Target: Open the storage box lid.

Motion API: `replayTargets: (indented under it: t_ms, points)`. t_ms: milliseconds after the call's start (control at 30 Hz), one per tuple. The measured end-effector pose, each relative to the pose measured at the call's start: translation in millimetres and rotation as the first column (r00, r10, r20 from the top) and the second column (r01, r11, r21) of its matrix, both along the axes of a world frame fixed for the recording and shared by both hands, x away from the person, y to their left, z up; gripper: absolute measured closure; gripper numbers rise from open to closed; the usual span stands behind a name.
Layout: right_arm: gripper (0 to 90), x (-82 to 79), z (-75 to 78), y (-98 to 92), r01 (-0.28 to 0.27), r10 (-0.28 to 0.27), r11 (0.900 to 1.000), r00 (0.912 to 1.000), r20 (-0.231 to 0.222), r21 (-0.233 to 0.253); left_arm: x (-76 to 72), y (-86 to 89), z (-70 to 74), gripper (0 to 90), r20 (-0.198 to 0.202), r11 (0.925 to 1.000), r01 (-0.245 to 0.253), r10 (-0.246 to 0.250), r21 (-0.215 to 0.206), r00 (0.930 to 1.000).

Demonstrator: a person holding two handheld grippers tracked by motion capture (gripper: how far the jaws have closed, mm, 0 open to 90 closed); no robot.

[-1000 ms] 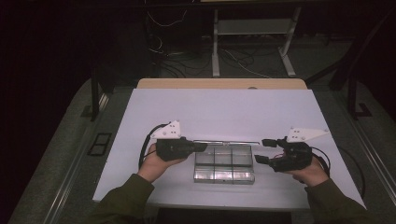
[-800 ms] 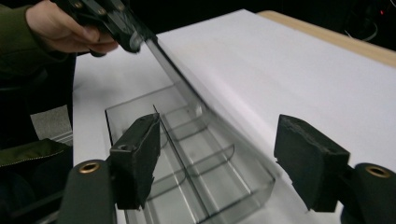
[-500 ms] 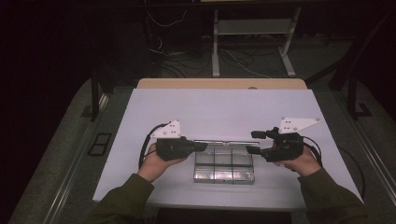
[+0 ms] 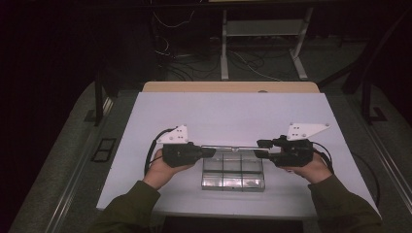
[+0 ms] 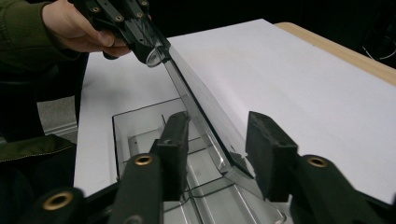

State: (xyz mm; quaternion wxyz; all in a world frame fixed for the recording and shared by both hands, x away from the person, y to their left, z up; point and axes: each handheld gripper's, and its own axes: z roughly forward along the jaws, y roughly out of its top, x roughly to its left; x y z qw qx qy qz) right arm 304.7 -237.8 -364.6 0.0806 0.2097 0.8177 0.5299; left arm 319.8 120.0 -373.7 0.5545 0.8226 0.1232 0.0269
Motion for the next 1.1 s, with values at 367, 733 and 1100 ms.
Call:
replayTargets:
  t_ms: [367,733,1100]
  points:
    - [65.5,5.3,4.4,-0.3,-0.013,0.013,1.000,0.9999,0.012,-0.007,-5.2,6.9,-2.1,84.5,-0.008,0.9996,-0.023,0.023,0.016,0.9997]
    - [68.6,16.0,9.6,-0.7,-0.005,0.005,1.000,0.9998,0.019,-0.015,-12.8,24.5,-9.3,78.0,-0.038,0.9966,-0.073,0.074,0.039,0.9965]
    - [70.8,26.3,13.7,-0.5,-0.009,0.009,1.000,0.9998,0.015,-0.014,-17.9,41.4,-16.5,62.0,-0.039,0.9869,-0.153,0.155,0.050,0.9871]
